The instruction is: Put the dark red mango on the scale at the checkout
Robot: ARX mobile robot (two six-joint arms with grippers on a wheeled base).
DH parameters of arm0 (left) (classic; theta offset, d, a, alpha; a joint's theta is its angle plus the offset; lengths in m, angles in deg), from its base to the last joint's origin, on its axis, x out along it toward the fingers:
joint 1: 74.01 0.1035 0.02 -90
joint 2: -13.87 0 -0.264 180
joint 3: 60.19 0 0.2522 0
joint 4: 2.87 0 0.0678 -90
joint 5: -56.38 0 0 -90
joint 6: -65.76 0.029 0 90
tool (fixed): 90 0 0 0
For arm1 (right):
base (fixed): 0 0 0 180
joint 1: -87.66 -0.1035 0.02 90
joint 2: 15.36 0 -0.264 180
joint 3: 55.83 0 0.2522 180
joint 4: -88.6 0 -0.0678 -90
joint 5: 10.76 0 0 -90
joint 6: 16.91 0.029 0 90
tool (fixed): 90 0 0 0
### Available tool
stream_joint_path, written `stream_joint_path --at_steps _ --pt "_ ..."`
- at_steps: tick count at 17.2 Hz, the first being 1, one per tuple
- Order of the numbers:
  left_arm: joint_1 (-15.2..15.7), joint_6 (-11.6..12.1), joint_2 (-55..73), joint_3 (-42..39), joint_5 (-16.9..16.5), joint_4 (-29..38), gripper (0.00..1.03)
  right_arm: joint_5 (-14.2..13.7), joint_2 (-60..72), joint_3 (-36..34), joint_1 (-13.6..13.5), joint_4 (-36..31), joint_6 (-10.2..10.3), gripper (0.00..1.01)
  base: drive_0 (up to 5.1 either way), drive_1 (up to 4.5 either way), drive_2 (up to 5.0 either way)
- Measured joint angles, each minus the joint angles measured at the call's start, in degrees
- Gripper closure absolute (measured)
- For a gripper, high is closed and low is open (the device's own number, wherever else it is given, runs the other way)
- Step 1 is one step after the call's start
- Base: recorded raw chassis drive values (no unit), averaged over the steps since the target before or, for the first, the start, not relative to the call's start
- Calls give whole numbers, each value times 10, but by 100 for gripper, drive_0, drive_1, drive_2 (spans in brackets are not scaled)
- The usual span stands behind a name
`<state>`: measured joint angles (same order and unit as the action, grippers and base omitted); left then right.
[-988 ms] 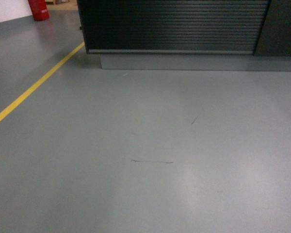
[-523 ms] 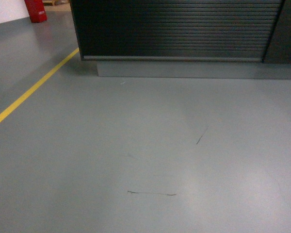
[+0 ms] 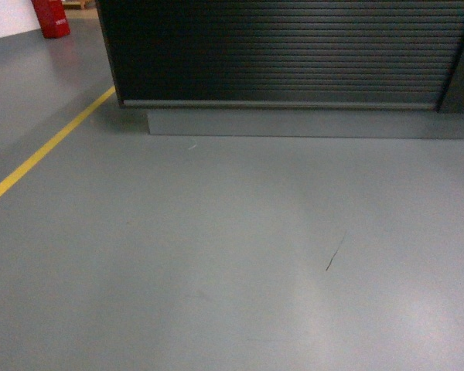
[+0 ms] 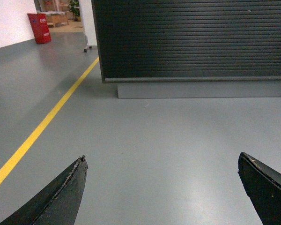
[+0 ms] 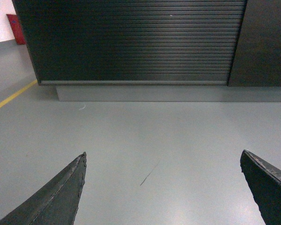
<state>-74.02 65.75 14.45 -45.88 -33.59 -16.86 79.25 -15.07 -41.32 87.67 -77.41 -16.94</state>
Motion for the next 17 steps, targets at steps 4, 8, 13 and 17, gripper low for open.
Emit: stream_joint_path --at_steps 4,8,13,17 --pt "0 0 0 0 0 0 5 0 0 0 0 0 0 3 -9 424 -442" --pt "0 0 0 0 0 0 5 0 0 0 0 2 0 3 -7 426 -441" --pt "0 0 0 0 0 -1 5 0 0 0 0 0 0 3 -2 431 -436" --pt "0 0 0 0 0 -1 5 0 0 0 0 1 0 3 7 440 -426"
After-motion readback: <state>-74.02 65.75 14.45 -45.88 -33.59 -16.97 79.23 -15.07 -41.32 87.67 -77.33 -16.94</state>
